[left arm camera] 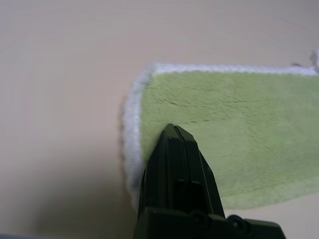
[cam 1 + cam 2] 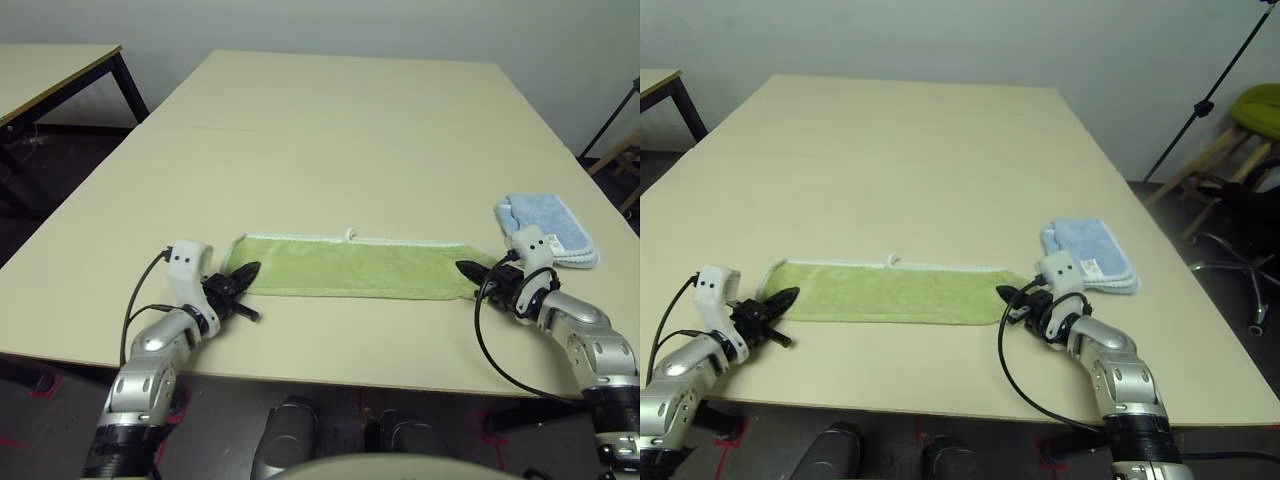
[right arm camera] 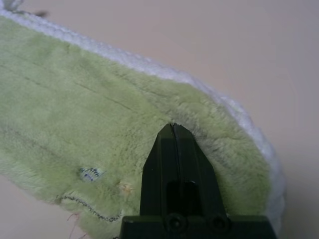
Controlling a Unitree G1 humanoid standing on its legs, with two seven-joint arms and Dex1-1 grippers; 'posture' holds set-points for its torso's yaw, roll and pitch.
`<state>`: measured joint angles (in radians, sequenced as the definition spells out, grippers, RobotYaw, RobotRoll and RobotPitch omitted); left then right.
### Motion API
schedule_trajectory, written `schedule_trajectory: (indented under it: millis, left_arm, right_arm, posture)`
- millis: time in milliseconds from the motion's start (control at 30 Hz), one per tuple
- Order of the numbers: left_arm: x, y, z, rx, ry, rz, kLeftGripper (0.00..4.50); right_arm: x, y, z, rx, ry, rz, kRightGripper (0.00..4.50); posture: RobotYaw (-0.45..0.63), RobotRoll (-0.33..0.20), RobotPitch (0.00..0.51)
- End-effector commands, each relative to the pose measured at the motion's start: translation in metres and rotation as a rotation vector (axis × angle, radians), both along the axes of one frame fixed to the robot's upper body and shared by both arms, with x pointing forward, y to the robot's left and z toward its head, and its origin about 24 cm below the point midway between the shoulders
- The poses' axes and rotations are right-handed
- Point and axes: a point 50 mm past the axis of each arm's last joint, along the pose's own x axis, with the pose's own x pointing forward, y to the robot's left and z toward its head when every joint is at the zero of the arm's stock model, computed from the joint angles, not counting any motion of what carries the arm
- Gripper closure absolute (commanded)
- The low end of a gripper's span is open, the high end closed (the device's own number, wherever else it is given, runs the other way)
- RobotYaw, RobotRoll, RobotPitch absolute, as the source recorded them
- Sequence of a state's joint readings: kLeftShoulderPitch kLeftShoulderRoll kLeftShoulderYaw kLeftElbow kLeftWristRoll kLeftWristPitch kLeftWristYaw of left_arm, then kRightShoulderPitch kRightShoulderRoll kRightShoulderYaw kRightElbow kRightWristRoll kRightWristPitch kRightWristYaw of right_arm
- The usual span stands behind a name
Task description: Fold the towel and set it aside.
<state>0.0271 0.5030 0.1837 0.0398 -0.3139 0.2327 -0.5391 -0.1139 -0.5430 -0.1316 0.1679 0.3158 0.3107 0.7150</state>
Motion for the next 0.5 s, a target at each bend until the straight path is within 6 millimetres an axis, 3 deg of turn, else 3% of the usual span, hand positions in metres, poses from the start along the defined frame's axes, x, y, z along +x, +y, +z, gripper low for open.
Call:
schedule_trajectory:
  millis: [33, 100, 200, 367, 500]
  left_arm:
    - [-0.001, 0.007, 0.000, 0.010, 0.008, 0.003, 4.47]
    - [0.001, 0.006, 0.007, 0.013, -0.020, -0.029, 4.47]
    - [0.003, 0.005, 0.023, 0.016, -0.081, -0.082, 3.88]
    - [0.005, 0.008, 0.046, 0.037, -0.194, -0.190, 2.15]
    - [0.008, 0.014, 0.065, 0.064, -0.271, -0.251, 0.73]
  right_arm:
    - [-0.004, -0.009, 0.004, 0.055, 0.006, -0.025, 4.50]
    - [-0.006, -0.009, 0.018, 0.236, -0.006, -0.042, 4.50]
    - [-0.015, -0.018, 0.038, 0.407, 0.010, -0.055, 3.88]
    - [-0.037, -0.035, 0.057, 0.559, 0.073, -0.124, 2.04]
    - [-0.056, -0.041, 0.063, 0.650, 0.245, -0.177, 0.59]
  posture:
    - [0.16, 0.000, 0.079]
    - [0.16, 0.000, 0.080]
    - [0.16, 0.000, 0.081]
    - [0.16, 0.000, 0.082]
    - [0.15, 0.000, 0.087]
